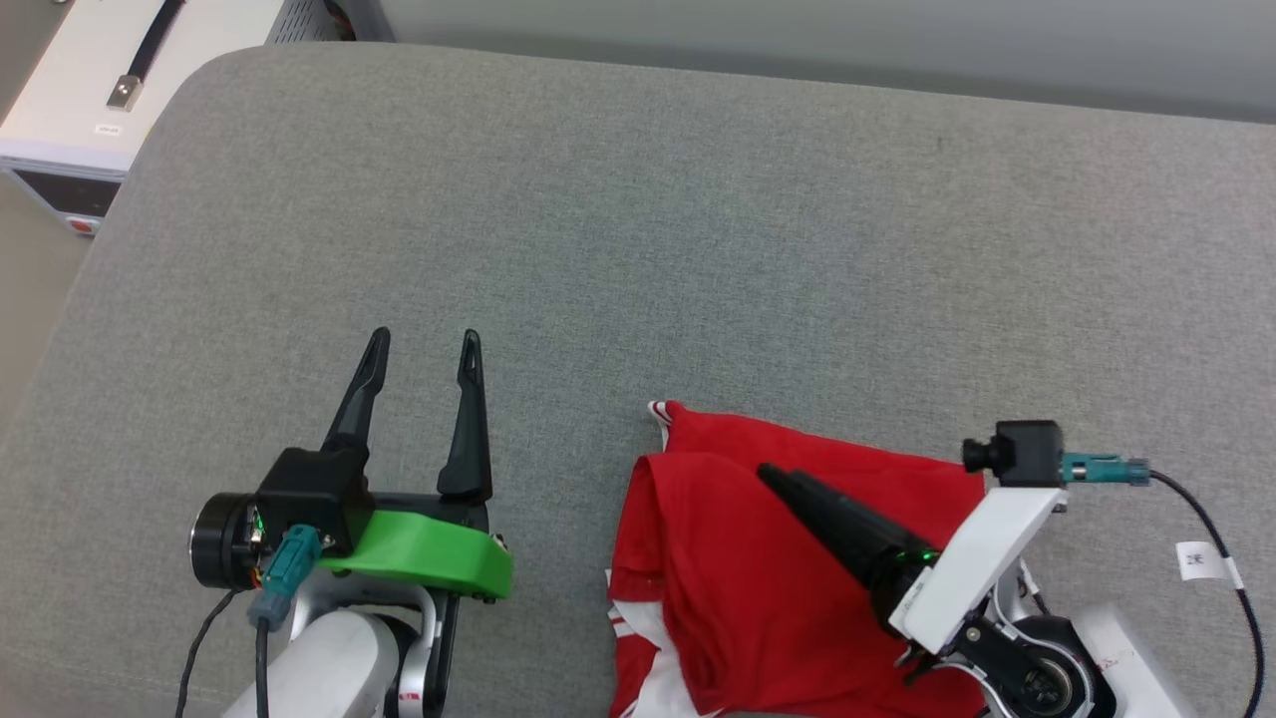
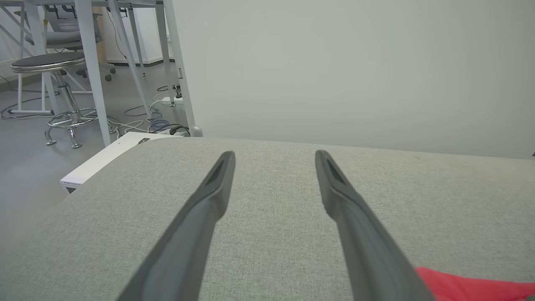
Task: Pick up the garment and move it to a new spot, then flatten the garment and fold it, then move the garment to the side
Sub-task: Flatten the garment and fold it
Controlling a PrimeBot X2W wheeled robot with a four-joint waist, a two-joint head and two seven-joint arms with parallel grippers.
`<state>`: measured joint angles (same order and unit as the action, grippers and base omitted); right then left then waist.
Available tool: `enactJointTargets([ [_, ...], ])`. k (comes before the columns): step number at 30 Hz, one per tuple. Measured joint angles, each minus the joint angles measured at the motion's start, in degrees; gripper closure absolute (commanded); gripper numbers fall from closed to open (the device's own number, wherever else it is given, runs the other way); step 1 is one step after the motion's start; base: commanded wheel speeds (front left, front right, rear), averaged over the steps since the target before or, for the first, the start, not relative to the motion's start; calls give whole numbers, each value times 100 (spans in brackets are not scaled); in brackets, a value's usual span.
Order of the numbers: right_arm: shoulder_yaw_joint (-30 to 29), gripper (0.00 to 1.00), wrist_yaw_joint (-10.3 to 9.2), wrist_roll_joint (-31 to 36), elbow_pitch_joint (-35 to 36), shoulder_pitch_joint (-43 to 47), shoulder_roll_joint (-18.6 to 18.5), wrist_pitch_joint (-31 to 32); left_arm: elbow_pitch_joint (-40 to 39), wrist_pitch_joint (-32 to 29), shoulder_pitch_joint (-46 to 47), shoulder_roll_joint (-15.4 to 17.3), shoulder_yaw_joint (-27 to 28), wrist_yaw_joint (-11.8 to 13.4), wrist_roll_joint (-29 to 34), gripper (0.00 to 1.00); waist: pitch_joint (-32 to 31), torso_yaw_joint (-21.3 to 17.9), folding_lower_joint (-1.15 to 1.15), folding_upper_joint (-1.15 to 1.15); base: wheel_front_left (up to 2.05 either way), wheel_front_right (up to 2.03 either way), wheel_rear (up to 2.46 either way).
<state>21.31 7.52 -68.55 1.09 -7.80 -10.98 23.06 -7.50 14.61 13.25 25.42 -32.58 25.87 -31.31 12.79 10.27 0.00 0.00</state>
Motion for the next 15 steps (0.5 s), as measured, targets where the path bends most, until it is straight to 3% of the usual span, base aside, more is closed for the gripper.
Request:
enactJointTargets([
  [7,-367,0,0,1376,-205,-86,-254,-1233,69,4,-40,10,124,0,7,0,-211,-147,0,0,0,0,0],
  [15,-1205,0,0,3247,-354,-31,-297,-1663,165,4,-283,-16,339,-52,89,0,-412,-376,0,0,0,0,0],
])
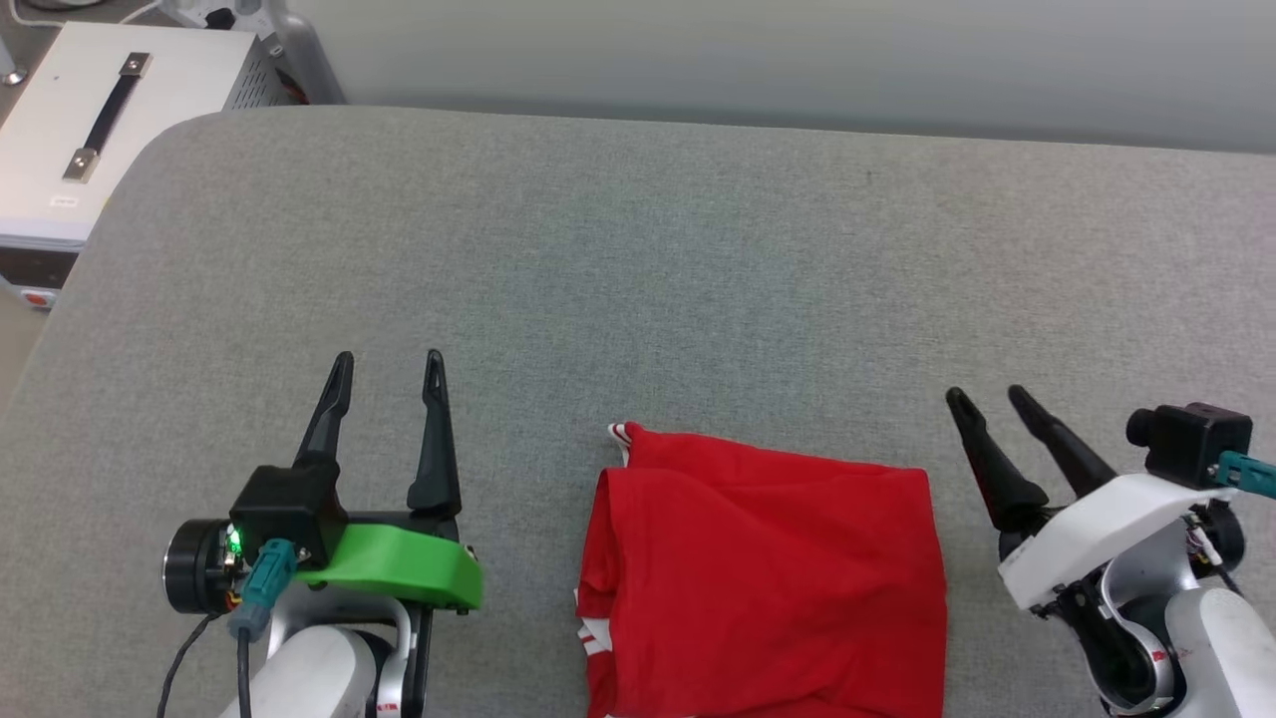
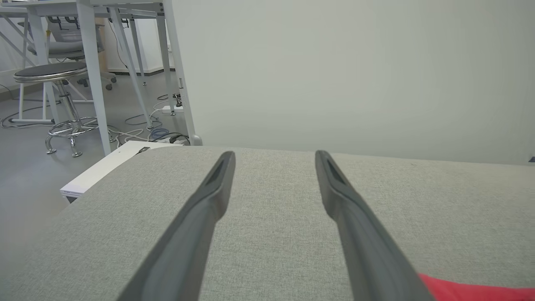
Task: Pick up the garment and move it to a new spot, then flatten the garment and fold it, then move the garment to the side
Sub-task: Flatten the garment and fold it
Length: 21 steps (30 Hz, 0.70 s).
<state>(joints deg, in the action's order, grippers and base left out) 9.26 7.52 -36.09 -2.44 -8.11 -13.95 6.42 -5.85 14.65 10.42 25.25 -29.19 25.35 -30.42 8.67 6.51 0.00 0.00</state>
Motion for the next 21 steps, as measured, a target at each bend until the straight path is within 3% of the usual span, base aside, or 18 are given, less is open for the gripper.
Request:
enactJointTargets([
  [10,-765,0,1,1819,516,322,260,-555,215,1,-316,-56,257,-182,241,0,-320,-271,0,0,0,0,0],
  [21,-973,0,1,2337,1056,906,573,-590,394,1,-783,-209,415,-413,421,0,-725,-503,0,0,0,0,0],
])
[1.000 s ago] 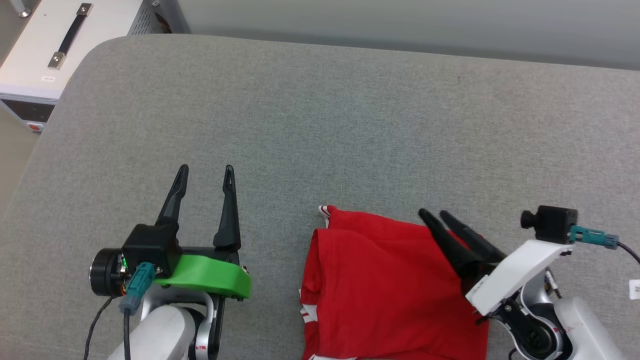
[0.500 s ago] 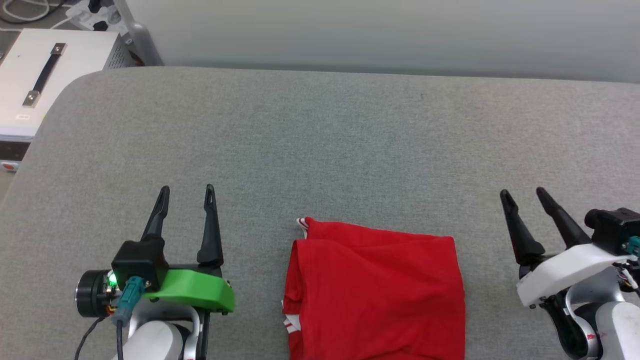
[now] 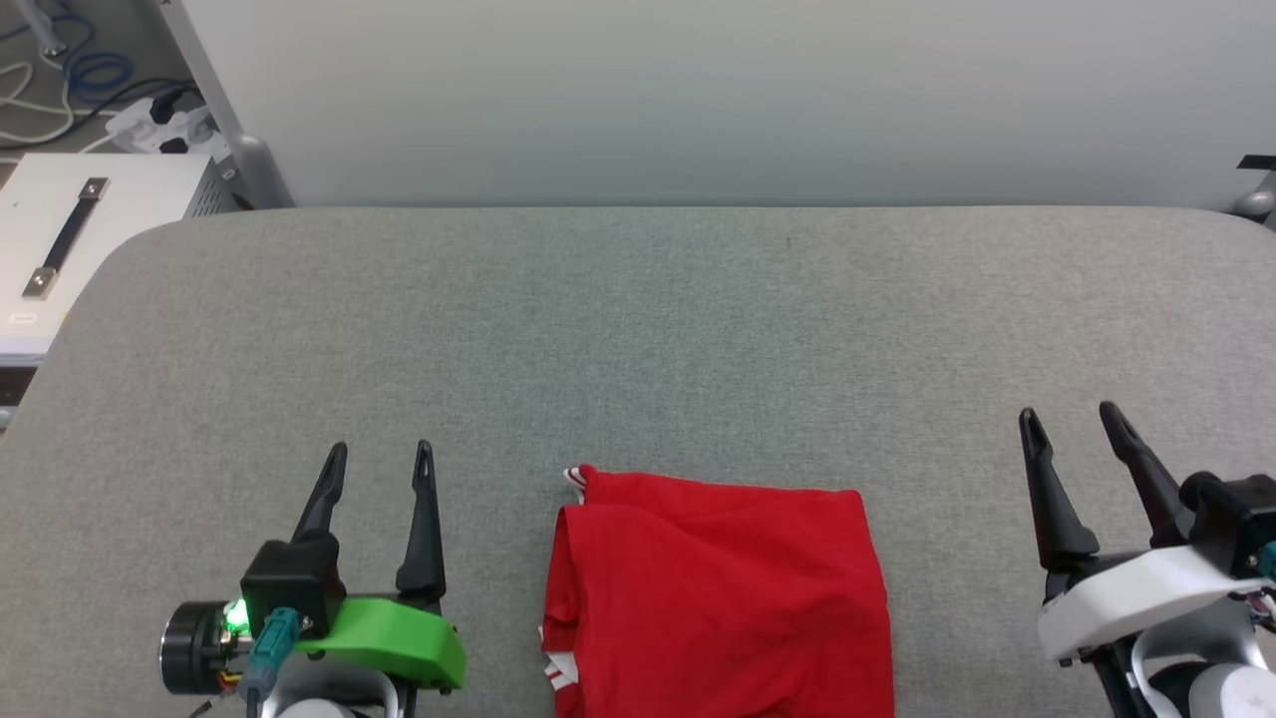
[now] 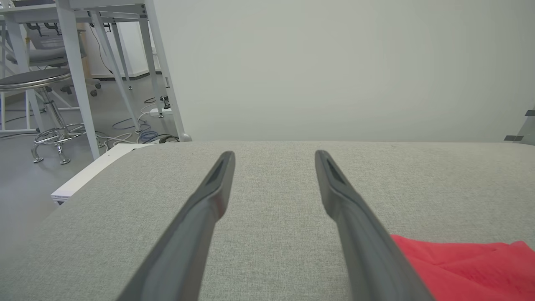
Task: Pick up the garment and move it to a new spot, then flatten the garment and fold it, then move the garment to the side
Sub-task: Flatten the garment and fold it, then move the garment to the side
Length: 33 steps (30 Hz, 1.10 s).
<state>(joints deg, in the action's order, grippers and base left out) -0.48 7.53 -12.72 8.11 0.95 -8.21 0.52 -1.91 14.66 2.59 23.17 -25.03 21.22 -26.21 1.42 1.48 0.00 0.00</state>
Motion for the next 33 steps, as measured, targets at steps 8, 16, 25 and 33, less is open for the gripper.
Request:
enactJointTargets([
  [8,-71,0,0,23,167,402,109,130,98,0,-299,-126,127,-110,54,0,-232,-120,0,0,0,0,0],
  [16,-114,0,0,30,252,550,225,234,123,0,-398,-152,204,-190,96,0,-318,-117,0,0,0,0,0],
  [25,-182,0,0,-24,238,570,252,368,145,0,-393,-192,301,-278,109,0,-281,-101,0,0,0,0,0],
  [33,-527,0,0,-511,-41,569,53,727,127,0,-350,-296,377,-342,240,0,-178,21,0,0,0,0,0],
])
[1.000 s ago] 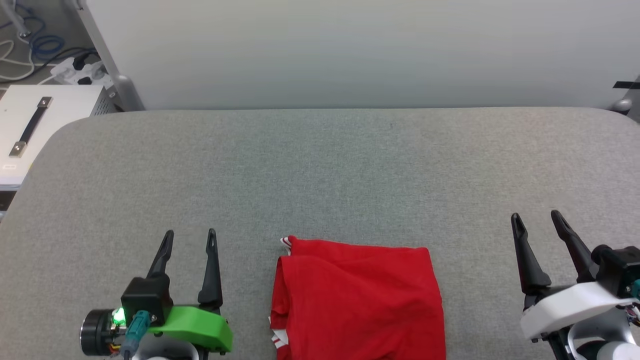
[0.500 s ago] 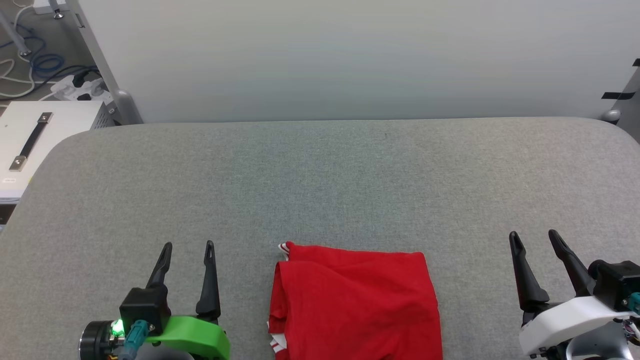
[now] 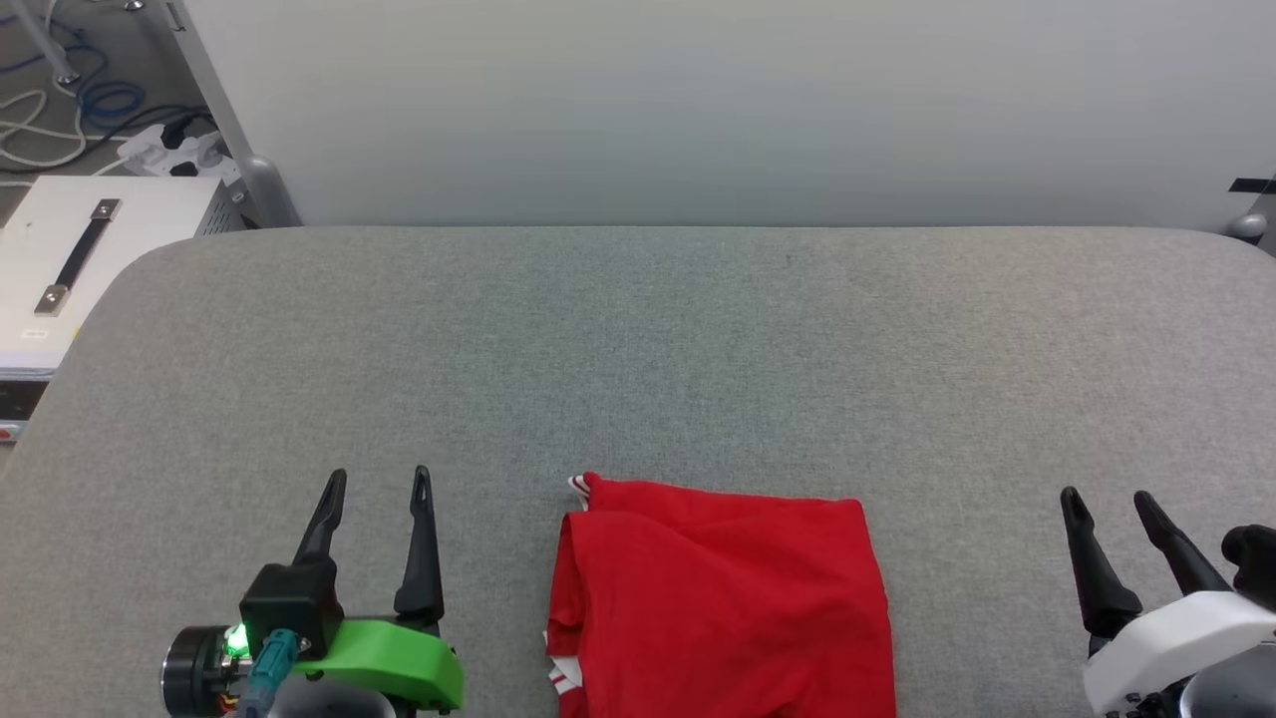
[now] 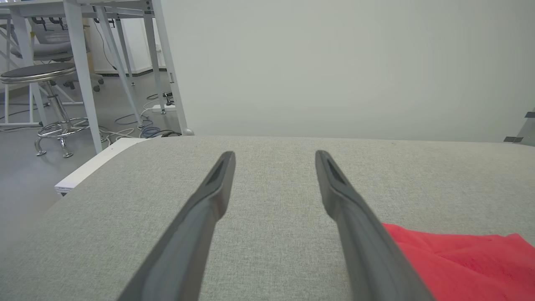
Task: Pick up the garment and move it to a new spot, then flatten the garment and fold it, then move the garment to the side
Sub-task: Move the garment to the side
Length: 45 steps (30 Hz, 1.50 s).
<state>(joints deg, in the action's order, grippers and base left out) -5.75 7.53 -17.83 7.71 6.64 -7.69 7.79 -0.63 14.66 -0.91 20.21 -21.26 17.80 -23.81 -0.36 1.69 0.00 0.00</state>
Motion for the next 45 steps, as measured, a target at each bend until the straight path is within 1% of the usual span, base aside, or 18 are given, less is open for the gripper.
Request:
enactJointTargets([
  [3,-21,0,0,-345,-165,-3,-216,323,-29,-1,71,-34,36,-27,51,0,83,60,0,0,0,0,0],
  [4,144,0,0,-611,-374,-24,-468,722,-62,0,143,-71,78,-30,110,0,194,112,0,0,0,0,0],
  [5,227,0,0,-704,-433,-36,-524,806,-69,0,164,-97,84,-42,129,0,238,130,0,0,0,0,0],
  [8,534,0,0,-969,-569,-157,-624,1002,-107,0,253,-215,94,-46,177,0,381,184,0,0,0,0,0],
  [15,1368,0,0,-1537,-854,-438,-794,1315,-94,0,553,-402,84,-204,333,0,763,356,0,0,0,0,0],
  [20,1760,0,0,-1868,-1070,-546,-906,1504,-62,0,697,-477,113,-253,421,0,1000,513,0,0,0,0,0],
  [23,1944,0,0,-2048,-1169,-600,-926,1577,-44,0,720,-570,143,-302,468,0,1134,597,0,0,0,0,0],
  [24,2208,0,1,-2338,-1304,-729,-1016,1782,-7,0,729,-681,208,-355,522,0,1310,710,0,0,0,0,0],
  [25,2242,0,2,-2341,-1314,-758,-1048,1804,0,0,732,-715,230,-372,524,0,1331,729,0,0,0,0,0],
  [26,2248,31,5,-2358,-1330,-774,-1061,1820,4,0,732,-738,247,-394,531,0,1344,742,0,0,0,0,0],
  [27,2252,56,7,-2390,-1350,-789,-1068,1830,8,0,733,-757,267,-404,544,0,1355,754,0,0,0,0,0],
  [28,2261,100,7,-2388,-1361,-797,-1078,1835,14,0,733,-768,287,-424,570,0,1355,759,0,0,0,0,0],
  [36,2307,100,7,-2375,-1483,-843,-1091,1894,73,0,733,-856,386,-535,681,0,1265,722,0,0,0,0,0],
  [42,2291,100,7,-2308,-1482,-920,-1120,1957,151,0,697,-884,511,-583,714,0,1055,659,0,0,0,0,0],
  [45,2265,100,7,-2229,-1478,-926,-1216,2054,142,0,605,-886,544,-604,722,0,911,597,0,0,0,0,0],
])
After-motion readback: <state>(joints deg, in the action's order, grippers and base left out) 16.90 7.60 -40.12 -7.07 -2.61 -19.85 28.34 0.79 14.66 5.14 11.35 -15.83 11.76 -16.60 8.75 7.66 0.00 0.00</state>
